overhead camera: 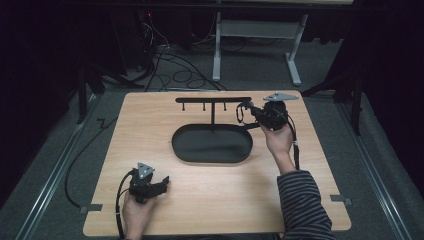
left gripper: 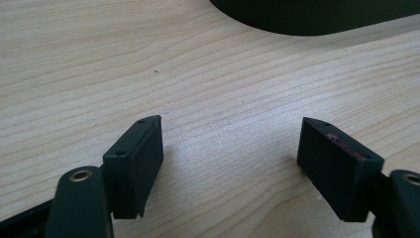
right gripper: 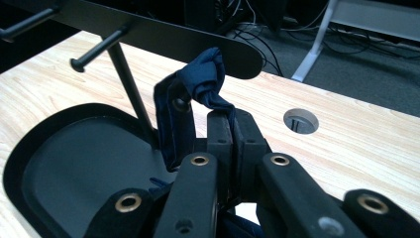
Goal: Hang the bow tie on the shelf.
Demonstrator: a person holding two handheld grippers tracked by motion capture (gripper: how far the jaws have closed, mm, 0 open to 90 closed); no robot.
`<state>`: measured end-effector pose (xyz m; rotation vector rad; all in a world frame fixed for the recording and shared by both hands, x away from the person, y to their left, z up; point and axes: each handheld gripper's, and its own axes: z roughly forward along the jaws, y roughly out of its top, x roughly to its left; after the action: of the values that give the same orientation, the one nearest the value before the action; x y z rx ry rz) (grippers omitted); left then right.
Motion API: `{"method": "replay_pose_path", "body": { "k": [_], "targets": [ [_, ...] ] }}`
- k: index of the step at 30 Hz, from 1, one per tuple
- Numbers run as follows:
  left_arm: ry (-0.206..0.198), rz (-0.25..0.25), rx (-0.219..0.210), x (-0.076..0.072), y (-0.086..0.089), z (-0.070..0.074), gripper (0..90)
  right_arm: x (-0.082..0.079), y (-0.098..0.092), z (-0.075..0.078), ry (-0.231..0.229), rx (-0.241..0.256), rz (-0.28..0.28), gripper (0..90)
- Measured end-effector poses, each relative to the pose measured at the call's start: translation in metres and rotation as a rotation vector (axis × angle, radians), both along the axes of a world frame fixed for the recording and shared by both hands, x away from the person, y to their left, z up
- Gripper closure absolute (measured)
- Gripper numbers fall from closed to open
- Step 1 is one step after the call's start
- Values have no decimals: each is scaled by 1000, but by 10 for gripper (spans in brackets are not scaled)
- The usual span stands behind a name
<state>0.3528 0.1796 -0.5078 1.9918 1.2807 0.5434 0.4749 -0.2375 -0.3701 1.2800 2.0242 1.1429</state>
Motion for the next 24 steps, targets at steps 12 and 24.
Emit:
{"method": "replay_pose_path", "body": {
  "k": [12,24],
  "targets": [
    [0,0,0,0,0,0,265,3,0,-5,19,0,-5,849],
    [0,-1,0,0,0,0,264,1,-1,-4,22,2,-7,703]
  ]
}}
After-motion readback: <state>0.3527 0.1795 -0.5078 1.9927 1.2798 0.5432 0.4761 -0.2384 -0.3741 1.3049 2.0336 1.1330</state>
